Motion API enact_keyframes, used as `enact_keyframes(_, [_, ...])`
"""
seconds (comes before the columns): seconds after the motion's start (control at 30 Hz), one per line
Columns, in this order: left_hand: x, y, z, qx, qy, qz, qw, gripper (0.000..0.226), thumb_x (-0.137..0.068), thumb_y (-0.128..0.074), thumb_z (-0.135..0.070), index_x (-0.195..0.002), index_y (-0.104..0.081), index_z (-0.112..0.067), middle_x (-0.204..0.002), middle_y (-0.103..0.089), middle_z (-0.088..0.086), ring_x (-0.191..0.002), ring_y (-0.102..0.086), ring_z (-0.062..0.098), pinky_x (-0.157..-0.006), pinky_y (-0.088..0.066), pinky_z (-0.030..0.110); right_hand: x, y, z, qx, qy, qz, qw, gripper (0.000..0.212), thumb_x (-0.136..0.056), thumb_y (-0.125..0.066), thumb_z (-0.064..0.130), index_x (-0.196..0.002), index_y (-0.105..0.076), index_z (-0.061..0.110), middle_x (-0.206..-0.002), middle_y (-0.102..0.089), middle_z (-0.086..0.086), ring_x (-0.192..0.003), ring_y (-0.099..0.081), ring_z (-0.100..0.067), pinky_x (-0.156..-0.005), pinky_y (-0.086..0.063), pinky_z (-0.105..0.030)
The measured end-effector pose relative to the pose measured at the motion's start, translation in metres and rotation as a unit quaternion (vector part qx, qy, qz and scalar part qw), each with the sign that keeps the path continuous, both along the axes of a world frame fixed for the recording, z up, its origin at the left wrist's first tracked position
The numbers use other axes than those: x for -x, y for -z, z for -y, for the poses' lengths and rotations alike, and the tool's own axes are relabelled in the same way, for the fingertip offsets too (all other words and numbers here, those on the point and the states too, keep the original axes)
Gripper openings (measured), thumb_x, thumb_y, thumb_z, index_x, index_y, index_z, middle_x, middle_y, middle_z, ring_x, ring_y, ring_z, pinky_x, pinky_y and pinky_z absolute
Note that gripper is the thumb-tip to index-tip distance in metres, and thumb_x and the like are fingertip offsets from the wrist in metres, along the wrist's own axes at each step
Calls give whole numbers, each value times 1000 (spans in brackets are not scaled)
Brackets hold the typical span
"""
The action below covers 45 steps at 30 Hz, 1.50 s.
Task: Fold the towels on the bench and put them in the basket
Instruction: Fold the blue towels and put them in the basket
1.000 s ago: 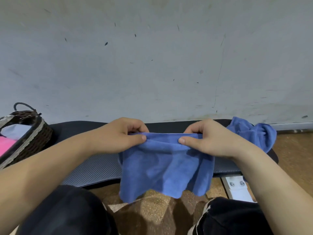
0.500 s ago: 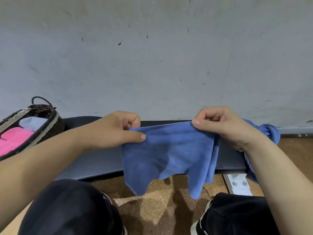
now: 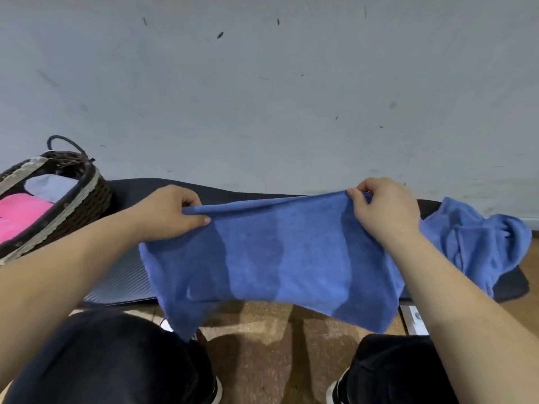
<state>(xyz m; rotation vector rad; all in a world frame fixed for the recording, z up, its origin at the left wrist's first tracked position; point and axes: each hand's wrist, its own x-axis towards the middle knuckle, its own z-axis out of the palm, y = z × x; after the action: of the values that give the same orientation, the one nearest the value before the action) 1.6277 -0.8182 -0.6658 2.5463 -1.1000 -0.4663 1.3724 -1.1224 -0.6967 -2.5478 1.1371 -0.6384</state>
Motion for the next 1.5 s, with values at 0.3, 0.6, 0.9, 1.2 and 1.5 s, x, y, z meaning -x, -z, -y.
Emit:
enact_keyframes(0.3, [-78,57,29,-28,-58,35,997,27,-85,-78,-44,-81,-60,-24,-80,-64,-3,-76,-58,17,-62,-43,33,-66,79,31,-31,42,-99,994,29,-99,-58,47,-97,-75,24,-88,-73,-6,-95,-62,-37,-80,-43,-40])
enact_keyframes(0.6, [-87,81,20,-3,-95,127,987,39,-90,-69,-23,-128,-62,-20,-129,-56,5,-119,-53,33,-94,-51,51,-88,90,22,-52,88,-92,991,22,-99,-60,40,-110,-70,24,-118,-61,-6,-119,-52,-31,-101,-31,-46])
enact_keyframes(0.9, [3,96,8,-196,-8,-22,980,85,-100,-45,-61,-165,-9,-20,-169,-9,14,-155,-11,40,-125,-20,47,-108,54,-84,-189,-168,-334,908,80,-92,-37,77,-161,-9,48,-173,7,0,-159,8,-31,-122,-8,-61])
enact_keyframes(1.2, [-26,133,-21,-157,24,50,986,75,-98,-16,-75,-160,14,-45,-170,26,-1,-156,25,26,-126,12,53,-121,82,-96,-193,-161,-396,883,94,-76,-19,98,-148,27,60,-157,48,10,-147,42,-27,-115,16,-73])
enact_keyframes(1.5, [-69,138,-37,-103,73,126,984,77,-96,-5,-75,-164,4,-39,-173,14,-2,-159,17,20,-129,8,46,-150,92,-94,-136,-141,-346,918,93,-76,-13,98,-155,16,57,-167,31,7,-153,33,-25,-116,17,-71])
